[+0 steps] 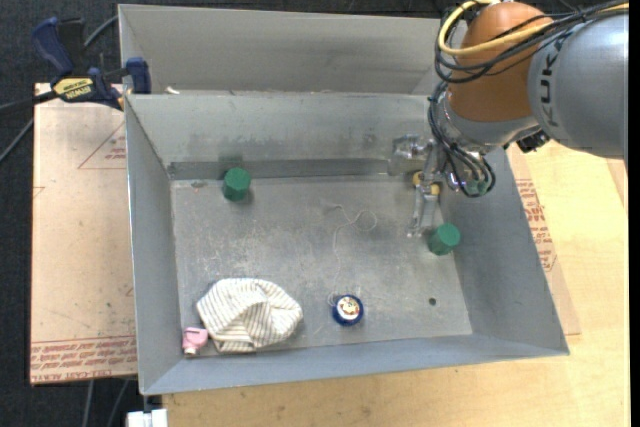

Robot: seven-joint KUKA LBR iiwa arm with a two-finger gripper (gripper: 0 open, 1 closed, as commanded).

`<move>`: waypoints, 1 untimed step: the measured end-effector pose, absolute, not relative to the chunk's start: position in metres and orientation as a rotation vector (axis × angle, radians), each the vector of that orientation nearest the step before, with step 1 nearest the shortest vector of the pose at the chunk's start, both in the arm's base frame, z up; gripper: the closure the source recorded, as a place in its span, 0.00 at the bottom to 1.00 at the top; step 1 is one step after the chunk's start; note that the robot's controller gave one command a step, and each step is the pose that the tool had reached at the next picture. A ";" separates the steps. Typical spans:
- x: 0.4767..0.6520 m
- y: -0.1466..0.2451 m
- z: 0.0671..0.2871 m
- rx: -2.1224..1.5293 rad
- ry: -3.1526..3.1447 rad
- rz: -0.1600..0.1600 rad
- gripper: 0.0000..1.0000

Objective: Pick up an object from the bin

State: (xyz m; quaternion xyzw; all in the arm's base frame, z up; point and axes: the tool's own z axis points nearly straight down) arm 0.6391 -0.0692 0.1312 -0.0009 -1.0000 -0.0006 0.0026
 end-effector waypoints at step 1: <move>0.641 -0.069 0.137 0.000 -3.144 -0.001 0.00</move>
Offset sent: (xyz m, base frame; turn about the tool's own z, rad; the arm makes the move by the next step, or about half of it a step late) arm -0.0444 -0.0537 -0.0304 0.1594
